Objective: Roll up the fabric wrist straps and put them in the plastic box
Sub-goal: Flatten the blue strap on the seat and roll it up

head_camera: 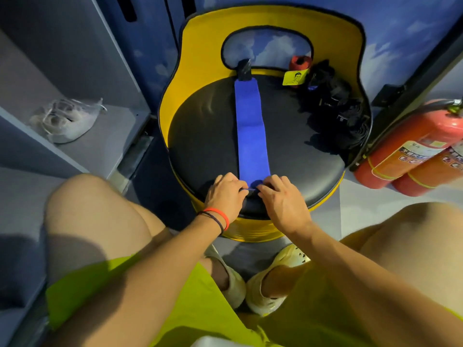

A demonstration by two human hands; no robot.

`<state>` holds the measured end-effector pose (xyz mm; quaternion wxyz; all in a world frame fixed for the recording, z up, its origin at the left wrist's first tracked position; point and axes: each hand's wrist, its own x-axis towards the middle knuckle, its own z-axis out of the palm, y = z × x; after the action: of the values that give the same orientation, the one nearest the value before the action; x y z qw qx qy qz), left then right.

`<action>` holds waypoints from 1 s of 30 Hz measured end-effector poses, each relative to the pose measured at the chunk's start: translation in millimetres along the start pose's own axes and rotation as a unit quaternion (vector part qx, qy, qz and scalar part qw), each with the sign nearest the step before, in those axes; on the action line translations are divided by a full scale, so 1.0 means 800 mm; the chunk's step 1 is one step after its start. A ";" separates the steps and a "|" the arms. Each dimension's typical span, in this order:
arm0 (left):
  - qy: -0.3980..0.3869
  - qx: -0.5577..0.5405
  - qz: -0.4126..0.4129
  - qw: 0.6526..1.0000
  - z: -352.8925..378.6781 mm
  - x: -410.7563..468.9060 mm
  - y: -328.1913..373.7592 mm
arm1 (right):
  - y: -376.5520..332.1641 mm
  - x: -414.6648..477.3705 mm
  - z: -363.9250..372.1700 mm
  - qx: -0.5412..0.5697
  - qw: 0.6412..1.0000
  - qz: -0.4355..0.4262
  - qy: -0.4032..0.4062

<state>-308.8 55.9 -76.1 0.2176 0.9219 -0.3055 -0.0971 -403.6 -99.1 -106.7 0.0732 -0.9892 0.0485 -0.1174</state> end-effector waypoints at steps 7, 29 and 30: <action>-0.017 -0.138 -0.075 0.988 -0.009 0.016 -0.009 | 0.008 0.014 -0.004 0.163 0.984 0.077 0.015; 0.011 -0.195 -0.167 0.966 -0.006 0.051 -0.006 | 0.047 0.039 -0.008 -0.034 0.995 -0.095 0.003; 0.020 -0.170 -0.153 0.973 -0.004 0.048 -0.007 | 0.048 0.038 -0.006 -0.027 0.996 -0.083 0.009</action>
<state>-274.0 37.6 -77.2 0.3600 0.9090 -0.1356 -0.1607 -378.2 -140.7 -100.9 0.0358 -0.9903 -0.0299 -0.1307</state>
